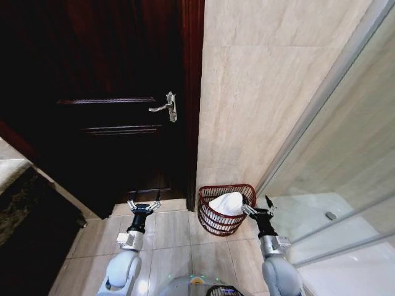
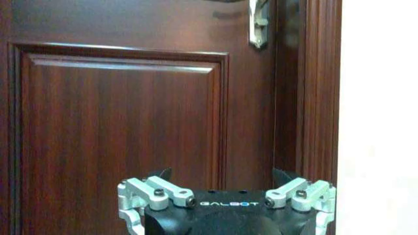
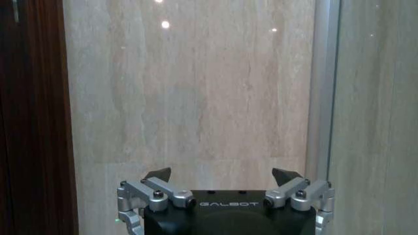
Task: Discard the used towel into the hamper.
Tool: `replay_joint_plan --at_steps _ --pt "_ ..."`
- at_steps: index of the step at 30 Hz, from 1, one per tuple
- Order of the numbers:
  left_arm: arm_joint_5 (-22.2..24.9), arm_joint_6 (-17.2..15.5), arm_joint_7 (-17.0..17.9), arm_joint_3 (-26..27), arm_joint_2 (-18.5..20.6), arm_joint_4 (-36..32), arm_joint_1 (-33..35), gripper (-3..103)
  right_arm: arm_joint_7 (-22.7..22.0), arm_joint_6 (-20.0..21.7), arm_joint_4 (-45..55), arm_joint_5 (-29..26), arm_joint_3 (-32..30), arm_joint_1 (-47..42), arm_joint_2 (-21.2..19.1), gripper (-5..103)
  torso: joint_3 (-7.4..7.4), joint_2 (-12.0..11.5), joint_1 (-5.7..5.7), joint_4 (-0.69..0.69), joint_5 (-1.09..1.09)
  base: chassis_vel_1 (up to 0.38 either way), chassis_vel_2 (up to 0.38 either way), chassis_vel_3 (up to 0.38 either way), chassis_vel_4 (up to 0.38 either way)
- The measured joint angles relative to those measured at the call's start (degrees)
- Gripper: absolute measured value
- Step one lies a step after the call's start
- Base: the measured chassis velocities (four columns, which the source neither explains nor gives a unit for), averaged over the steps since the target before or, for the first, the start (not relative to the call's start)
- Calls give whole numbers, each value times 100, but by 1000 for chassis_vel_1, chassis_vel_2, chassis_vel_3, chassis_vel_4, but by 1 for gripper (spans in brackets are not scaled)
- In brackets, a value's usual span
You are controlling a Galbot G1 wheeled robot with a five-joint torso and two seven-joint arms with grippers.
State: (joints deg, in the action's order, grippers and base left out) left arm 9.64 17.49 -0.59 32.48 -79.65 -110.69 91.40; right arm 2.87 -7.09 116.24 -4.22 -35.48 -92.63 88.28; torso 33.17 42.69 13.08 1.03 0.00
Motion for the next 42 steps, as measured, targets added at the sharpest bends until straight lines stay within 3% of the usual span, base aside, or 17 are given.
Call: replay_joint_plan --at_steps 21,42 --pt "85 17 5 29 307 198 -156 100 10 21 18 111 116 -215 43 100 -321 -565 -242 -1 0 0 0 0 0" --pt "-109 64 108 73 192 43 -38 100 7 -14 153 123 97 -341 -17 100 -618 -1077 -457 -1 1 29 -40 -33 32"
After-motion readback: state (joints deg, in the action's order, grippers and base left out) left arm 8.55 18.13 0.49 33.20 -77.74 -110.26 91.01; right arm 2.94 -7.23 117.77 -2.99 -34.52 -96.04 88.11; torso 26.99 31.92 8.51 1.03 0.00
